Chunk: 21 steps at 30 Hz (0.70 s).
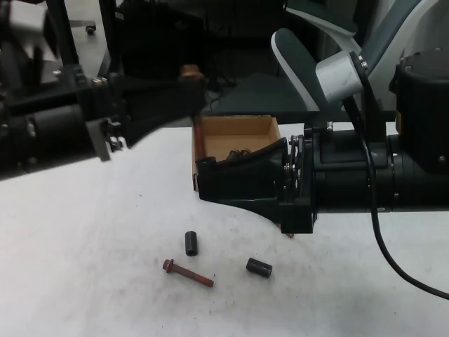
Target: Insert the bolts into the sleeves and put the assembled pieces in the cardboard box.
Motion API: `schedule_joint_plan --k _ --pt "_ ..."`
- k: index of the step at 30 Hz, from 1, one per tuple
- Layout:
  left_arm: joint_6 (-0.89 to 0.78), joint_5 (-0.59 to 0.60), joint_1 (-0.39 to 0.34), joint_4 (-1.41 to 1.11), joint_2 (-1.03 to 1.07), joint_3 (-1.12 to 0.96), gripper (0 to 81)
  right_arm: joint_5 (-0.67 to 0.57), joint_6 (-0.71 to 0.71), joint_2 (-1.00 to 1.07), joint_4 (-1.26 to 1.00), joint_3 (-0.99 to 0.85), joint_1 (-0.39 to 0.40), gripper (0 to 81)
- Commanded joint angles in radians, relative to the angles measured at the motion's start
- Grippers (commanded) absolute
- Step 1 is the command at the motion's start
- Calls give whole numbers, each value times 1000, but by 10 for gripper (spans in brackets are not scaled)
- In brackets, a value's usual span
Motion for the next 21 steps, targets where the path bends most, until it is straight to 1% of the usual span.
schedule_joint_plan --k 1,8,13,17,21 --pt "7 10 -23 -20 -10 -2 8 -15 -1 -8 -15 -13 1 0" --pt "8 6 -25 -20 -10 -2 8 -15 -1 -8 -15 -13 1 0" --pt "48 6 -25 -16 -10 -2 8 -15 7 -15 -15 -13 1 0" --pt "77 -35 -25 33 -10 -2 8 -15 7 -28 -15 -13 1 0" --pt "82 -40 -25 41 -10 -2 8 -7 7 -31 -11 -13 1 0"
